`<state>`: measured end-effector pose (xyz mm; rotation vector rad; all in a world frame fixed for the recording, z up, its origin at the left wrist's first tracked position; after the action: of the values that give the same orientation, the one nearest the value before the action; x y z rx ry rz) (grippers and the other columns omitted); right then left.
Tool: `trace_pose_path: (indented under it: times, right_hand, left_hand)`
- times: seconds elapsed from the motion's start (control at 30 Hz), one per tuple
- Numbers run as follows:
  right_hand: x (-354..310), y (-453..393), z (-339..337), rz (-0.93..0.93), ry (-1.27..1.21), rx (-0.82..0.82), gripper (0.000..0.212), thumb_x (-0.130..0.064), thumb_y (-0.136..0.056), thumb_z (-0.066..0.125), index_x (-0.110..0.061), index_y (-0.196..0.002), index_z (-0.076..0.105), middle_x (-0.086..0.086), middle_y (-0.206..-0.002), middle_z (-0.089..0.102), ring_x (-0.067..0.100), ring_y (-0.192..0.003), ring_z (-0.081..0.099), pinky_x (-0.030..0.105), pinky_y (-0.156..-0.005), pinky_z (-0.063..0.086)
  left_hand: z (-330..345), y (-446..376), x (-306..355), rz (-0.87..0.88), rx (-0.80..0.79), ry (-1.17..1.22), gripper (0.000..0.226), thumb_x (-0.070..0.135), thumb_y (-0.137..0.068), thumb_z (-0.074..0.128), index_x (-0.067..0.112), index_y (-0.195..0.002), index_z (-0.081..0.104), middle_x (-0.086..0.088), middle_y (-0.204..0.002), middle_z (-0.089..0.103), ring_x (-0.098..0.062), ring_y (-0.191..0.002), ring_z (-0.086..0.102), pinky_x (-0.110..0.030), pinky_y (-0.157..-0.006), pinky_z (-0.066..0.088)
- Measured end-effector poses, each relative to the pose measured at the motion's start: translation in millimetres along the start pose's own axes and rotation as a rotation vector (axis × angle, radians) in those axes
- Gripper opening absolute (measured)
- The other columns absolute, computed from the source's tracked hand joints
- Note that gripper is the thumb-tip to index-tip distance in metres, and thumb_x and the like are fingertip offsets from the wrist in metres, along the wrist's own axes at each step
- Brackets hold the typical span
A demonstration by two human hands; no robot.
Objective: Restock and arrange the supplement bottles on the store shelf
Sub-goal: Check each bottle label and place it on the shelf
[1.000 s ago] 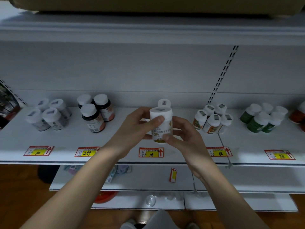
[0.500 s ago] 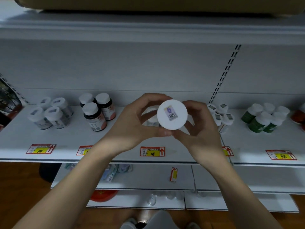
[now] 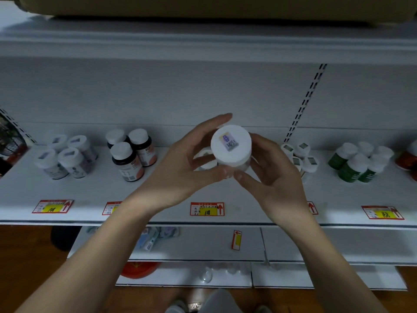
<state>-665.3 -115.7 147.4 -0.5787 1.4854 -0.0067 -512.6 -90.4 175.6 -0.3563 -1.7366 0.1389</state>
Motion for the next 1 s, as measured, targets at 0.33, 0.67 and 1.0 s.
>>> trace_pose_path:
  times: [0.33, 0.67, 1.0]
  right_hand:
    - [-8.8, -15.9, 3.4, 0.155, 0.004, -0.051, 0.067, -0.032, -0.081, 0.066, -0.044, -0.142, 0.039, 0.003, -0.108, 0.074, 0.017, -0.099, 0.072, 0.031, -0.083, 0.059]
    - [-22.6, -32.6, 5.5, 0.326, 0.084, 0.138, 0.058, -0.063, -0.074, 0.054, -0.011, -0.096, 0.068, 0.007, -0.06, 0.07, 0.024, -0.05, 0.067, 0.032, -0.049, 0.058]
    - [-13.3, -36.5, 4.1, 0.292, 0.108, 0.108, 0.046, -0.046, -0.09, 0.062, -0.024, -0.13, 0.061, 0.002, -0.083, 0.077, 0.019, -0.076, 0.075, 0.048, -0.076, 0.062]
  left_hand:
    - [-15.1, -13.0, 2.3, -0.135, 0.125, 0.086, 0.053, 0.026, -0.082, 0.066, 0.03, -0.133, 0.054, -0.004, -0.102, 0.077, -0.02, -0.094, 0.074, -0.03, -0.079, 0.06]
    - [-16.6, -25.2, -3.6, -0.513, 0.091, 0.115, 0.037, 0.043, -0.093, 0.06, 0.01, -0.102, 0.073, -0.017, -0.087, 0.076, -0.028, -0.081, 0.076, -0.027, -0.065, 0.06]
    - [-25.4, -32.1, -6.9, -0.464, 0.116, 0.107, 0.031, 0.037, -0.089, 0.065, 0.018, -0.114, 0.069, -0.009, -0.092, 0.078, -0.025, -0.086, 0.076, -0.03, -0.07, 0.062]
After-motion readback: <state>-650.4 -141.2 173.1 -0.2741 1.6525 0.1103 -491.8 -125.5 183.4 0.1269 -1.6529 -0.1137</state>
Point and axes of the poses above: each hand's wrist, its own y-axis away from the middle knuckle, its own z-axis out of the palm, x = y × z, the point moved 7 cm from there along -y, towards the middle knuckle
